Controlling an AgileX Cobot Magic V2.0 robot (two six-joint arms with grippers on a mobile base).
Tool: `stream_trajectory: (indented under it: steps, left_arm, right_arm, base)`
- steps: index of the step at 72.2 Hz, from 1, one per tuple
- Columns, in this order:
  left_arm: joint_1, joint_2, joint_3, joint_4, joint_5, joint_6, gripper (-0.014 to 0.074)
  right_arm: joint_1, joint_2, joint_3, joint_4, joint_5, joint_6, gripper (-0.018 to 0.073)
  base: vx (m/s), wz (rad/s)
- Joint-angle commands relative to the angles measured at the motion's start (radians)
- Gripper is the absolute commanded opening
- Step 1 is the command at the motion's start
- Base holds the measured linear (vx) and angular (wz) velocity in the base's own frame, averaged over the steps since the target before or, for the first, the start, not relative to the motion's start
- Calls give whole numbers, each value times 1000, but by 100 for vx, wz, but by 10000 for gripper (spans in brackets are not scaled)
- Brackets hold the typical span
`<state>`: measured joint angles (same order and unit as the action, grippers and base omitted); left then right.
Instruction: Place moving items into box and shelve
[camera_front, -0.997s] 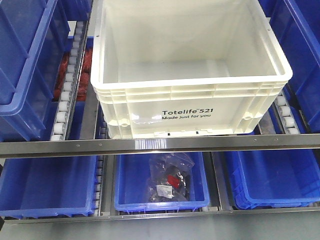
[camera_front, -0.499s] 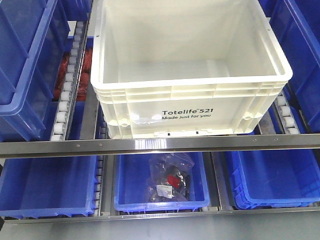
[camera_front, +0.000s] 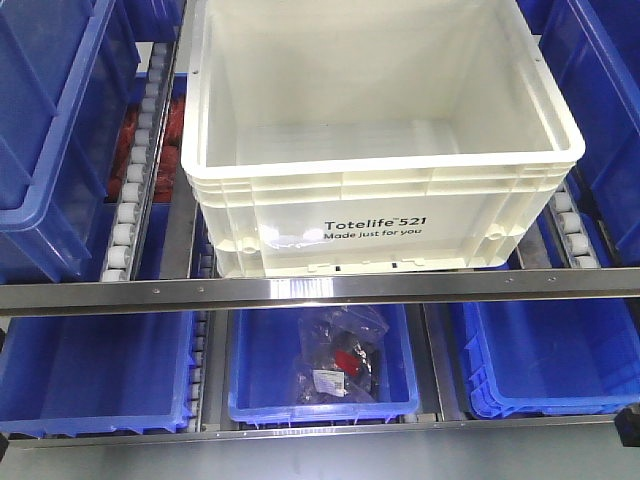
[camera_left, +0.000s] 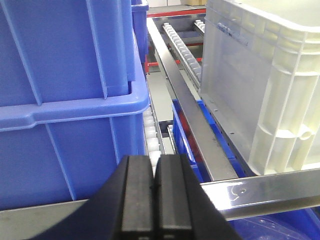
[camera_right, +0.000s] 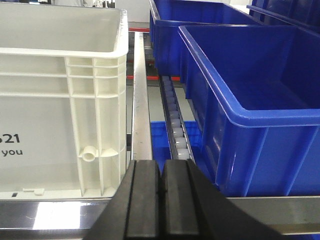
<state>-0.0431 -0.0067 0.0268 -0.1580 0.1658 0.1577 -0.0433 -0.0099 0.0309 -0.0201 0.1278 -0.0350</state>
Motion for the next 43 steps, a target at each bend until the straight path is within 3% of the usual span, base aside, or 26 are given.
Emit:
stream_trajectory:
  steps: [1, 43]
  left_arm:
    - [0, -20, 33, -10, -78, -1, -6]
    - [0, -20, 33, -10, -78, -1, -6]
  right_arm:
    - [-8, -13, 0, 1, -87, -13, -6]
    - [-8, -13, 0, 1, -87, -13, -6]
  base:
    - [0, 0]
    - [0, 0]
